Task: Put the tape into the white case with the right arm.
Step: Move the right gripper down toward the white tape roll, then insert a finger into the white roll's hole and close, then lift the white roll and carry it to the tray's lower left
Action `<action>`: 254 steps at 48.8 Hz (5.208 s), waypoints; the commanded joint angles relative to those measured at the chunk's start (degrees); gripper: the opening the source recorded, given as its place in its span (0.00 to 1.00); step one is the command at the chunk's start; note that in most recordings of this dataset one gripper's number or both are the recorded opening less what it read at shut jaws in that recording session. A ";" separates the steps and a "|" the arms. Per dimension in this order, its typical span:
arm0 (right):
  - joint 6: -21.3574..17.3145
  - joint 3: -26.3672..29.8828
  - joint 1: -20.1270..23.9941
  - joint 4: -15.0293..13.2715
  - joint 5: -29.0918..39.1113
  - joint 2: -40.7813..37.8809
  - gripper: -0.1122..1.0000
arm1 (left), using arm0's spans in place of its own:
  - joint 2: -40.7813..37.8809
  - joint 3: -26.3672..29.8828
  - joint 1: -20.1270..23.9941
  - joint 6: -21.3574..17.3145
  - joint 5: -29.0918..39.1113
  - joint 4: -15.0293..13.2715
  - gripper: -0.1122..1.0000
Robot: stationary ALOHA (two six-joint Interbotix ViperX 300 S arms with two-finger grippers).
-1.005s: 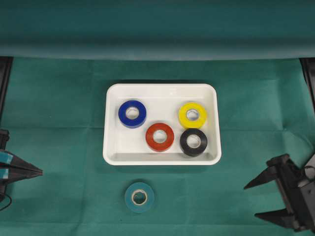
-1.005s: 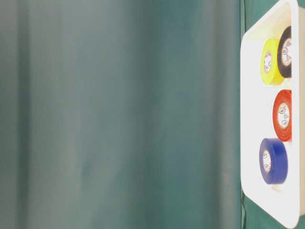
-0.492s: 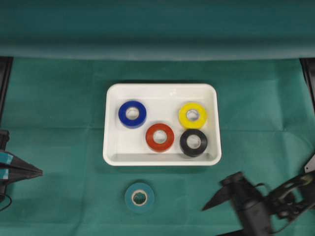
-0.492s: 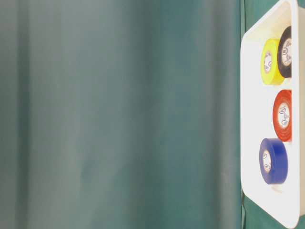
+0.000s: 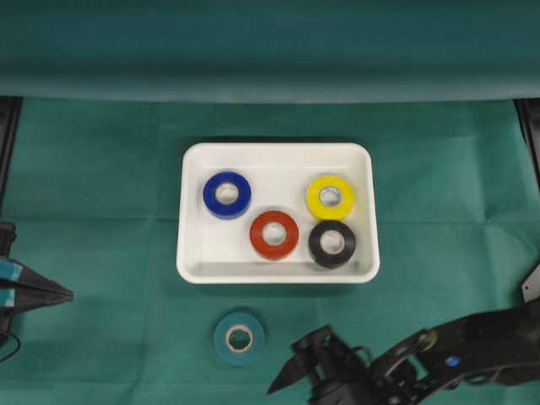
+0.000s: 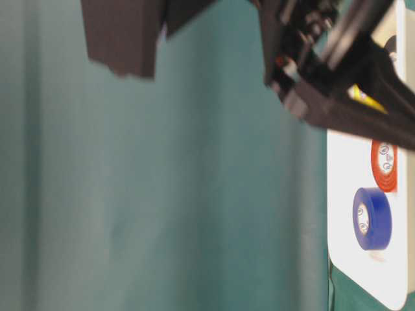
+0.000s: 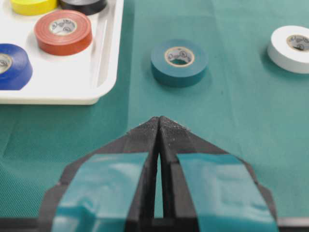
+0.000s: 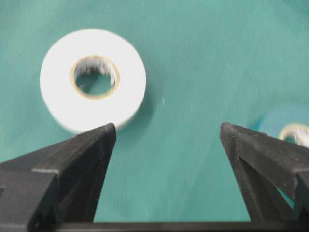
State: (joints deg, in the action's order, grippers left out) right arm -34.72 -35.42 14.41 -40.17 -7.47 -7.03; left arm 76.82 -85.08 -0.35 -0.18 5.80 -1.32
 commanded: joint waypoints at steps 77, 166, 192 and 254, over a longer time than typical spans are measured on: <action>-3.96 13.54 2.20 0.35 4.04 -13.54 0.70 | 0.44 0.35 0.18 0.26 -0.53 0.00 0.10; -3.69 13.36 0.35 0.00 16.79 -2.64 0.12 | 0.44 0.35 0.18 0.35 -0.53 0.00 0.10; -3.25 15.29 -13.62 -2.02 18.28 -2.11 0.12 | 0.44 0.35 0.18 0.35 -0.53 0.00 0.10; -3.25 15.56 -25.93 -8.09 10.81 -4.75 0.17 | 0.44 0.26 0.18 0.26 -0.62 0.00 0.10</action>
State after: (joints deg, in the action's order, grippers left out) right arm -37.97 -21.36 -11.51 -48.16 3.52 -12.83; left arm 77.70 -85.34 -0.35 0.18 5.71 -1.23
